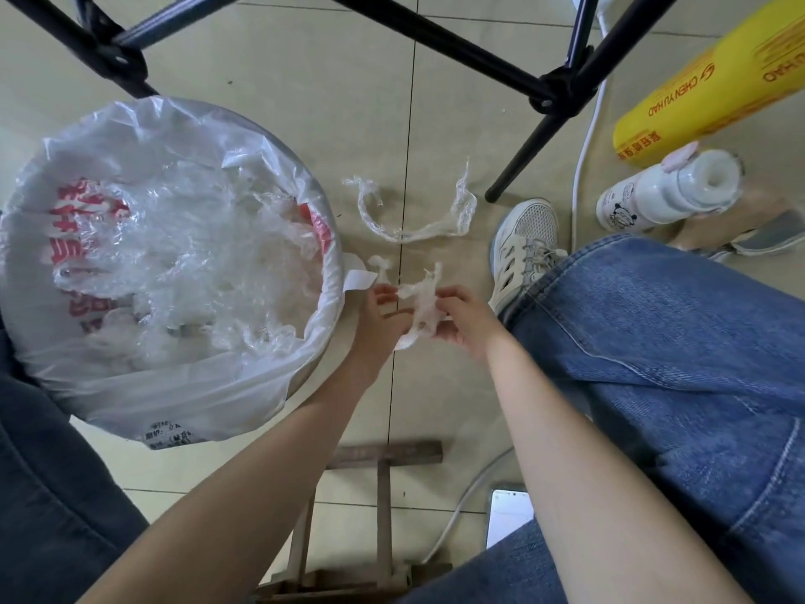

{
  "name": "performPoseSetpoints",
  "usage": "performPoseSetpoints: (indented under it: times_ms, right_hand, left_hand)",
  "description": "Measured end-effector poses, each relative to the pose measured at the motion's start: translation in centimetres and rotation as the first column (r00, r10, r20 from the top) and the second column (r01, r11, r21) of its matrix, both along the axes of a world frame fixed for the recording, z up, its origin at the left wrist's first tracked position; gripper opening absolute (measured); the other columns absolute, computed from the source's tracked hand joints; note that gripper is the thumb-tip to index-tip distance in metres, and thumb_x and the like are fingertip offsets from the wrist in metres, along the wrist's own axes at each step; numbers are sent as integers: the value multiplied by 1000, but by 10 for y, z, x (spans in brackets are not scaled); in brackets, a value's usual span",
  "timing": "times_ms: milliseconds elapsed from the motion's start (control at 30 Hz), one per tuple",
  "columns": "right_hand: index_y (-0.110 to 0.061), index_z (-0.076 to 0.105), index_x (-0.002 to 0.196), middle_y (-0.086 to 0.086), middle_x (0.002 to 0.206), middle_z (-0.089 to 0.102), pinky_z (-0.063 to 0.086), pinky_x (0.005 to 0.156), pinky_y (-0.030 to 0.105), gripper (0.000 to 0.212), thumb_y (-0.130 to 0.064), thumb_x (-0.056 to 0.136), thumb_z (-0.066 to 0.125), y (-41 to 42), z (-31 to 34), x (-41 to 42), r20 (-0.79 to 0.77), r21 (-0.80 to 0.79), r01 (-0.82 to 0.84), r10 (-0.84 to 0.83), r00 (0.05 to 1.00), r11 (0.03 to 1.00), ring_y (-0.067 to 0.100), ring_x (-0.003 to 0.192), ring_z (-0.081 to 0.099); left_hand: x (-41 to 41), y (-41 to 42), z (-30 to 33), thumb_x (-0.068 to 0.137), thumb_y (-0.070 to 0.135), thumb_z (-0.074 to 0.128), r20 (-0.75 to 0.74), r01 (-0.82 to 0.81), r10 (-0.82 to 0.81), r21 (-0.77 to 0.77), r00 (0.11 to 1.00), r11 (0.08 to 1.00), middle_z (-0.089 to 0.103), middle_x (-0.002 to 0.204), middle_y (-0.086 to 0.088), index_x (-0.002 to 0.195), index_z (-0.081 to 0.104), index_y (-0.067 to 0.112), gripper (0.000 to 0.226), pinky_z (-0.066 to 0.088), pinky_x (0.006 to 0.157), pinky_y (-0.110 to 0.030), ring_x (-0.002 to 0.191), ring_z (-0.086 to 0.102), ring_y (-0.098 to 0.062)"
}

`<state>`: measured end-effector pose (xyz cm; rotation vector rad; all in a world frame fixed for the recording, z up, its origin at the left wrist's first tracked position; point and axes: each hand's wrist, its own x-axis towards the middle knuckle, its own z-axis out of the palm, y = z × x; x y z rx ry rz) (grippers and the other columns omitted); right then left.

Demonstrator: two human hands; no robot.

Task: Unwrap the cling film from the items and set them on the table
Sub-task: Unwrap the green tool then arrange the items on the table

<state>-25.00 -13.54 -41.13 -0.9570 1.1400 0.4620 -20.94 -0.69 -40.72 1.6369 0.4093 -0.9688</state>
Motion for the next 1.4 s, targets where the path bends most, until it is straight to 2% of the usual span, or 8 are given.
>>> performPoseSetpoints:
  times_ms: [233, 400, 600, 733, 900, 1133, 1233, 1400]
  right_hand:
    - [-8, 51, 92, 19, 94, 62, 59, 65, 37, 25, 9, 93, 34, -1, 1, 5, -19, -25, 118, -119, 993, 993, 31, 74, 63]
    - [-15, 48, 79, 10, 88, 52, 36, 48, 23, 30, 1, 94, 28, -13, -2, 11, -90, -339, 84, -122, 988, 937, 17, 63, 44]
    - [-27, 49, 125, -3, 111, 53, 52, 83, 43, 41, -53, 93, 47, -8, 5, 10, -155, 51, -65, 72, 985, 997, 25, 103, 57]
    - [-9, 61, 108, 8, 96, 68, 58, 57, 34, 17, -21, 96, 55, 5, 11, 16, -63, 151, 59, -50, 997, 987, 25, 79, 68]
    - [-14, 51, 87, 6, 83, 59, 54, 50, 21, 14, -4, 93, 56, 6, 11, 25, 25, -27, 145, -144, 989, 989, 16, 68, 58]
    - [-14, 55, 79, 6, 74, 54, 37, 47, 22, 23, 6, 89, 50, -12, 1, 17, -15, -190, 188, -194, 981, 964, 15, 53, 42]
    - [-14, 60, 83, 7, 75, 55, 38, 45, 20, 24, 5, 89, 48, -14, -1, 14, -46, -140, 192, -201, 979, 971, 15, 55, 43]
    - [-9, 60, 111, 10, 77, 60, 47, 45, 18, 22, 1, 94, 49, -5, 3, 17, -23, -33, 284, -285, 958, 958, 12, 47, 57]
  left_hand:
    - [4, 3, -15, 82, -14, 55, 16, 393, -393, -10, 919, 919, 63, 95, 2, 108, 57, 8, 35, 52, 75, -22, 85, 62, -12]
    - [4, 11, -22, 92, -9, 43, -83, -11, 21, 125, 996, 992, 64, 94, -8, 127, 39, 8, 39, 51, 63, -26, 66, 65, -9]
    - [8, -7, -8, 96, 10, 54, -218, -136, 108, -116, 970, 984, 69, 98, 7, 100, 57, 15, 8, 47, 75, -22, 85, 61, -4]
    - [7, -13, -10, 92, 11, 60, -122, 18, -36, -140, 992, 990, 67, 77, 7, 87, 65, 15, 9, 47, 71, -20, 73, 63, -3]
    - [5, -13, -15, 92, 37, 61, -188, 78, -78, -7, 979, 997, 57, 119, 3, 129, 47, 15, 46, 39, 78, -22, 107, 52, -6]
    - [6, -18, -18, 88, 18, 49, 63, 51, -61, 153, 996, 987, 48, 82, 2, 86, 55, 11, 10, 35, 70, -32, 78, 46, -13]
    - [3, -10, -36, 90, 14, 51, 150, 576, -732, 521, 664, 630, 39, 142, -9, 118, 62, 12, 30, 32, 105, -38, 134, 33, -24]
    - [11, -13, -41, 93, 21, 49, 42, 702, -959, 671, 282, 236, 10, 160, -10, 143, 42, 26, 51, 19, 114, -39, 148, 2, -26]
